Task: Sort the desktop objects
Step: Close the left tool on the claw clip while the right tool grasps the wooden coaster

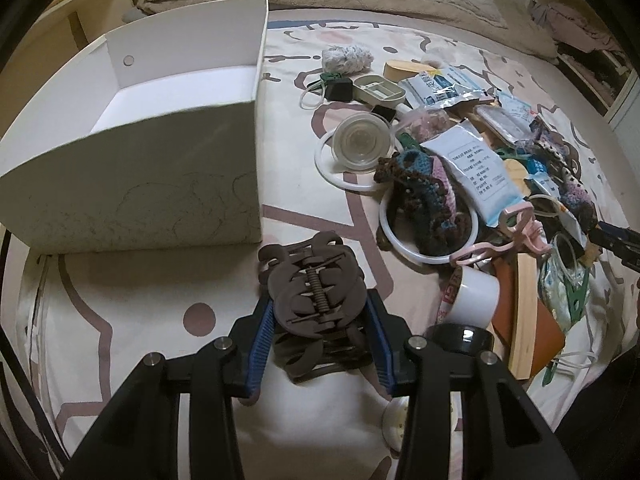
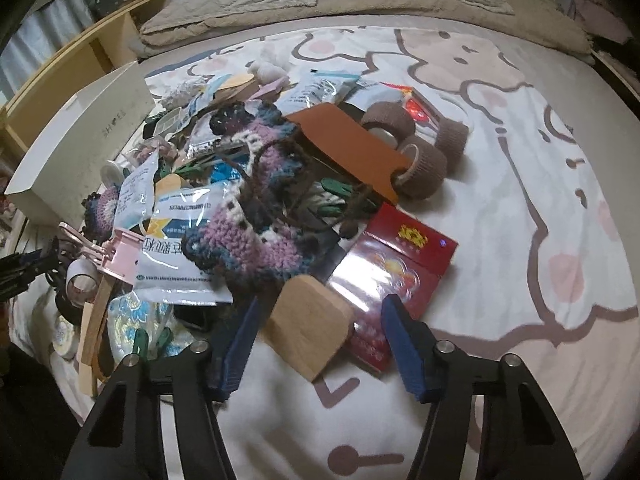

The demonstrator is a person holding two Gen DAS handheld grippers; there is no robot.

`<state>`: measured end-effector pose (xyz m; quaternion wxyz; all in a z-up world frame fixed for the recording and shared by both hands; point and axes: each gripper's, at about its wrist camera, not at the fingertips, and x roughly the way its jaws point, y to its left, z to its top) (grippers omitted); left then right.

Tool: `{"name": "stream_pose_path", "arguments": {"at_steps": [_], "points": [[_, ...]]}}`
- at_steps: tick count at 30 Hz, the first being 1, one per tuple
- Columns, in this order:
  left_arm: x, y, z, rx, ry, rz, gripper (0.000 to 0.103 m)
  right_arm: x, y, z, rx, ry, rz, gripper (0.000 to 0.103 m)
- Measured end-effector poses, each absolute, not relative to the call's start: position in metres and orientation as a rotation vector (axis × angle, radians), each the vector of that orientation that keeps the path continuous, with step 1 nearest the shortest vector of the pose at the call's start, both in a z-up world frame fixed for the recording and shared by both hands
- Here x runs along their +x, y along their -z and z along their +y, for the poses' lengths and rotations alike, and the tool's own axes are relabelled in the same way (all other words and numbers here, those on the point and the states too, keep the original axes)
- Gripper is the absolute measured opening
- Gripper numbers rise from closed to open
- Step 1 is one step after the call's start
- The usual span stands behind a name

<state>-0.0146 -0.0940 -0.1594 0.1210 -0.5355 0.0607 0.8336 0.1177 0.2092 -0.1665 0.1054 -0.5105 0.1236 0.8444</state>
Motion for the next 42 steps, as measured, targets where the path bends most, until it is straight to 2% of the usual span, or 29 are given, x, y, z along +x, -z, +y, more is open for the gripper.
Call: {"name": "stream_pose_path", "arguments": {"at_steps": [1, 2, 3, 6, 9, 15, 22, 27, 29, 38, 42], "points": [[-0.015, 0.159, -0.093, -1.563, -2.434, 0.181, 0.044, 0.117, 0.168, 0.209, -1.513, -2.492, 0.359, 0.049], [-0.015, 0.16, -0.092, -1.562, -2.432, 0.184, 0.044, 0.116, 0.169, 0.209, -1.525, -2.501, 0.362, 0.039], [-0.016, 0.16, -0.092, -1.56, -2.432, 0.192, 0.044, 0.117, 0.169, 0.208, -1.525, -2.504, 0.355, 0.033], [-0.016, 0.16, -0.091, -1.555, -2.433, 0.204, 0.044, 0.121, 0.166, 0.208, -1.514, -2.513, 0.359, 0.022], [-0.017, 0.161, -0.091, -1.558, -2.432, 0.191, 0.044, 0.126, 0.161, 0.209, -1.506, -2.532, 0.383, 0.018], [-0.018, 0.162, -0.094, -1.561, -2.427, 0.17, 0.044, 0.138, 0.155, 0.21, -1.509, -2.55, 0.466, 0.013], [-0.017, 0.162, -0.095, -1.556, -2.424, 0.168, 0.044, 0.169, 0.151, 0.238, -1.441, -2.494, 0.718, 0.01], [-0.018, 0.163, -0.095, -1.556, -2.423, 0.163, 0.044, 0.199, 0.147, 0.276, -1.309, -2.405, 0.986, 0.008], [-0.017, 0.163, -0.095, -1.556, -2.423, 0.164, 0.044, 0.21, 0.146, 0.29, -1.258, -2.359, 1.035, 0.008], [-0.017, 0.163, -0.095, -1.555, -2.42, 0.17, 0.044, 0.226, 0.162, 0.313, -1.257, -2.191, 1.102, 0.009], [-0.015, 0.162, -0.094, -1.55, -2.421, 0.181, 0.044, 0.235, 0.169, 0.317, -1.302, -2.114, 1.06, 0.011]]}}
